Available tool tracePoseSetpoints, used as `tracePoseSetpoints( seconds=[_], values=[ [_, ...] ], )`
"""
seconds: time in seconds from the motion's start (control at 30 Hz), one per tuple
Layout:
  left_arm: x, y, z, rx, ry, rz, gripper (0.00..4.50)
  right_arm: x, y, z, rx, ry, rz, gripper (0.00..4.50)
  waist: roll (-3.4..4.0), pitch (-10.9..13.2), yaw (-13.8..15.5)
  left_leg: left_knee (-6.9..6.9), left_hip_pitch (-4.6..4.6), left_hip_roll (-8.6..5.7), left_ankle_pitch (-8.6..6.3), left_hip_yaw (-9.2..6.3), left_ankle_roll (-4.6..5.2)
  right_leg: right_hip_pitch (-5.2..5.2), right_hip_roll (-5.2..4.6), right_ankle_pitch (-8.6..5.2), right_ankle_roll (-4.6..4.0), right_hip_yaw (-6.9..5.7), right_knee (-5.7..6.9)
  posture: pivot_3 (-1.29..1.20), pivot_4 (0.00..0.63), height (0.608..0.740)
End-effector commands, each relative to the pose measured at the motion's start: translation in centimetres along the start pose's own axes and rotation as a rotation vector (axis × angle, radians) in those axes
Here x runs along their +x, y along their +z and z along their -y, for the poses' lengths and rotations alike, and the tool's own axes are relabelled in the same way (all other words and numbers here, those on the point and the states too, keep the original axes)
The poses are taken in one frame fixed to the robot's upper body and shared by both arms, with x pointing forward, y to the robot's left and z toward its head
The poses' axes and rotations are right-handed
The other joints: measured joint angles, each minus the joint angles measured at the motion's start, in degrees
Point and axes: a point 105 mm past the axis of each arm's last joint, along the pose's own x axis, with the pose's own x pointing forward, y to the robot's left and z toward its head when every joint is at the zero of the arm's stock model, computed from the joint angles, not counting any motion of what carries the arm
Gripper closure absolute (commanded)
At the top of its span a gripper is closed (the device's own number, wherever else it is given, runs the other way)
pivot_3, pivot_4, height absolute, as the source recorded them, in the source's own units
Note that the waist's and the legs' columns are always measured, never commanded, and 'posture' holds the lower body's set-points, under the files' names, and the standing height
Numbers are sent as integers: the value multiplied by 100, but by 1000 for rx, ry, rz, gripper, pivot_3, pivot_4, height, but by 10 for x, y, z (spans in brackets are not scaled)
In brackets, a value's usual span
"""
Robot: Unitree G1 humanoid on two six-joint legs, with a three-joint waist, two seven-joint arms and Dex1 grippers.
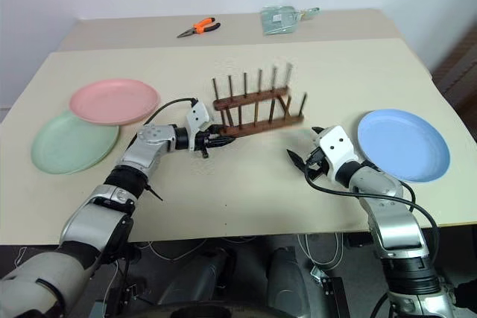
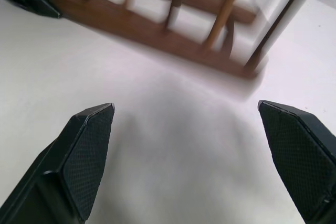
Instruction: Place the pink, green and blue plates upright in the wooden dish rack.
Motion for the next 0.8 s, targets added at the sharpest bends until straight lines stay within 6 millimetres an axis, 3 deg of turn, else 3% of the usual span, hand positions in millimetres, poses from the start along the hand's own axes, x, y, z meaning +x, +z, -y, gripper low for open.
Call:
tracePoseSetpoints(
  seconds=[0.03, 0.3, 0.53, 0.63, 0.73, 0.8],
  values=[
    [-2, -14, 20, -7, -80, -23, 3732, -6, 8, 9, -43, -25, 11, 0, 1, -1, 4, -1, 0, 0, 0, 0, 0, 0, 0, 0, 0, 0, 0, 0, 150, 740],
    [-17, -1, 65, 93, -272, 14, 3732, -35, -10, 26, -80, -34, -93, 0, 2, -1, 19, -1, -1, 0, -2, 3, 3, 0, 0, 0, 0, 4, -3, 0, 150, 740],
    [-28, -15, 49, 73, -146, -81, 288, -56, -20, 33, -93, -18, -161, 0, 2, 0, 17, 1, 0, 1, -2, 5, 4, 0, 1, 0, -1, 6, -2, 0, 150, 740],
    [-47, -24, 51, 15, -133, -116, 288, -66, -23, 28, -76, 25, -180, 0, 4, -2, -17, -3, 2, 4, -2, 8, 4, -2, 2, 0, -1, 10, -1, 0, 150, 740],
    [-64, -30, 64, -31, -148, -133, 1174, -69, -23, 9, -48, 121, -182, 1257, 12, -6, -45, -7, 7, 11, -3, 11, 3, -1, 10, 0, -2, 13, -1, 0, 150, 740],
    [-67, -27, 79, -64, -188, -121, 2252, -66, -23, -5, -35, 181, -176, 2402, 17, -10, -49, -10, 10, 15, -4, 15, 3, 0, 14, 0, -4, 18, -2, 0, 150, 740]
  ],
)
